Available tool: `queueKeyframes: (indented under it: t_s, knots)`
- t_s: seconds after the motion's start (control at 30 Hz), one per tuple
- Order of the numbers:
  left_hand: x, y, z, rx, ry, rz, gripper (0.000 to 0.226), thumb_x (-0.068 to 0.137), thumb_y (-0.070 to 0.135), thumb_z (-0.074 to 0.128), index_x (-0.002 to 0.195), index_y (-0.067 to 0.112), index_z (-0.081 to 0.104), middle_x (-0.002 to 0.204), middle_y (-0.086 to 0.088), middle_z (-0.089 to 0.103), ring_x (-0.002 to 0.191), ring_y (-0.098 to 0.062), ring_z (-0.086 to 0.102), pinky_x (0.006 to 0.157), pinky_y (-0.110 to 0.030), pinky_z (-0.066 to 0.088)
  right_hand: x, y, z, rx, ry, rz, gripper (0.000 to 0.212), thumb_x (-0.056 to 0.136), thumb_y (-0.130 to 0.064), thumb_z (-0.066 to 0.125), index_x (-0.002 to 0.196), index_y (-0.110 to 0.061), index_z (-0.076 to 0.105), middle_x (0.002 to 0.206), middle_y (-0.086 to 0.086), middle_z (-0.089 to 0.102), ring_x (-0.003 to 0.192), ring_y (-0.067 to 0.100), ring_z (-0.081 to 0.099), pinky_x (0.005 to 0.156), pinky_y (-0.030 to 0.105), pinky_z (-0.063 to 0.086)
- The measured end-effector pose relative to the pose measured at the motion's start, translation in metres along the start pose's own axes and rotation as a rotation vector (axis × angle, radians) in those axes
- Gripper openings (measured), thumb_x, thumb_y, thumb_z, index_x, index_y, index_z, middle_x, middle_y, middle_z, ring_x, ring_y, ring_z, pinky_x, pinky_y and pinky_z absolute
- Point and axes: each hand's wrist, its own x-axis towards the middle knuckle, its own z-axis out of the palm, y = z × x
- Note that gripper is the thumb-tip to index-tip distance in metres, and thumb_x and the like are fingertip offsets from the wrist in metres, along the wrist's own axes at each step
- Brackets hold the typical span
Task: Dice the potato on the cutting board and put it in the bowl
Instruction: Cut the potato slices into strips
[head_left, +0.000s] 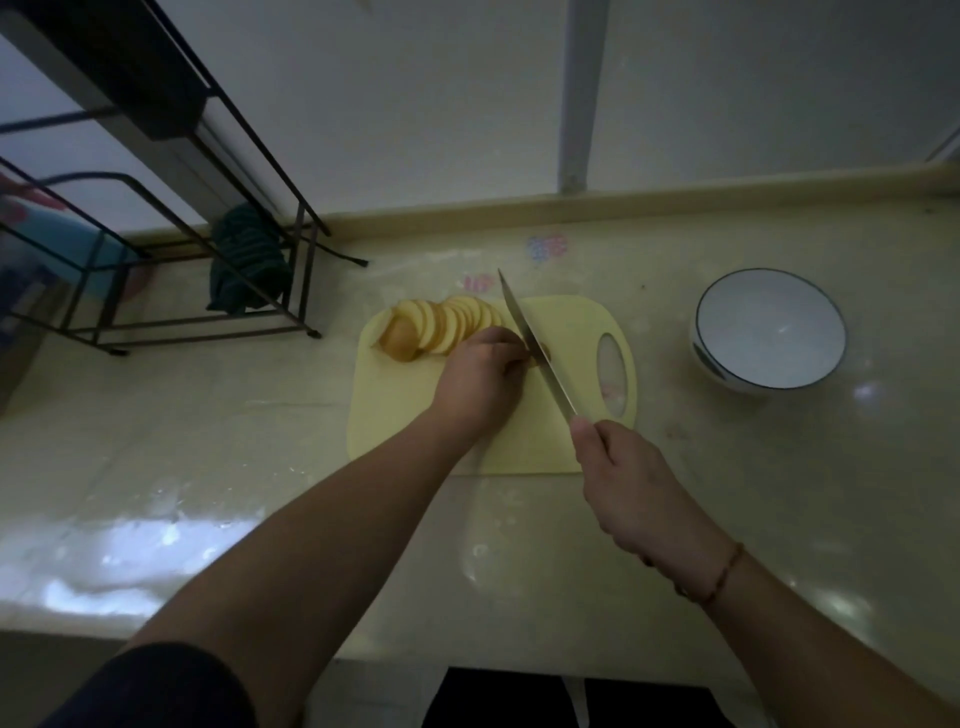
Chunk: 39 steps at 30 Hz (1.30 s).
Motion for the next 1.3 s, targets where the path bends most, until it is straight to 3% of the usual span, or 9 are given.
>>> queueKeyframes:
  t_s: [0.13,0.37,0.5,0.73,0.93,1.3]
  knots:
    - [0.000,0.002,-0.001,0.020,0.015,0.018,0.016,0.081,0.002,0.072,0.095,0.004,0.080,0.098,-0.009,0.073,0.085,-0.025,0.070,0.080,-0.031,0.057,0.001,0.002,0.001,-0.043,0.021,-0.023,0.050,0.101,-0.048,0.029,0.078,-0.009,0.052,0.069,0.005,0.055,0.063,0.017,0.052,0.060,0.032,0.040]
    - [0.003,0.004,-0.004,0.021,-0.008,0.020,0.019,0.078,0.000,0.070,0.093,0.005,0.081,0.095,-0.009,0.074,0.084,-0.024,0.070,0.079,-0.027,0.054,0.002,0.003,0.003,-0.073,0.008,-0.036,0.044,0.102,-0.044,0.028,0.074,-0.016,0.045,0.068,0.001,0.051,0.060,0.013,0.047,0.054,0.029,0.033]
    - [0.003,0.002,-0.005,0.018,-0.017,0.024,0.021,0.078,0.001,0.069,0.095,0.007,0.081,0.095,-0.009,0.074,0.084,-0.024,0.070,0.078,-0.029,0.056,0.006,0.004,0.007,-0.094,-0.005,-0.035,0.043,0.102,-0.044,0.026,0.081,-0.014,0.049,0.072,0.002,0.053,0.064,0.014,0.049,0.058,0.030,0.038]
    - [0.002,0.001,-0.003,0.033,-0.012,0.023,0.022,0.079,0.009,0.066,0.095,0.005,0.080,0.096,-0.009,0.074,0.084,-0.026,0.071,0.077,-0.030,0.057,0.018,-0.004,0.004,-0.095,0.003,-0.019,0.042,0.103,-0.044,0.025,0.075,-0.020,0.044,0.071,0.002,0.052,0.056,0.012,0.046,0.047,0.024,0.029]
    - [-0.003,0.003,-0.002,0.010,0.028,0.009,0.014,0.079,0.002,0.072,0.091,0.003,0.080,0.097,-0.010,0.073,0.086,-0.026,0.069,0.079,-0.030,0.055,0.015,0.002,0.005,0.020,0.018,0.027,0.050,0.101,-0.049,0.027,0.086,-0.011,0.055,0.070,0.006,0.057,0.053,0.015,0.048,0.051,0.024,0.034]
    - [-0.005,-0.001,0.002,0.011,0.048,0.037,0.015,0.081,0.006,0.069,0.091,0.002,0.079,0.096,-0.010,0.074,0.087,-0.027,0.070,0.078,-0.039,0.059,0.030,-0.013,0.006,-0.103,0.015,-0.011,0.043,0.103,-0.046,0.022,0.073,-0.022,0.040,0.067,0.001,0.048,0.050,0.011,0.041,0.046,0.022,0.026]
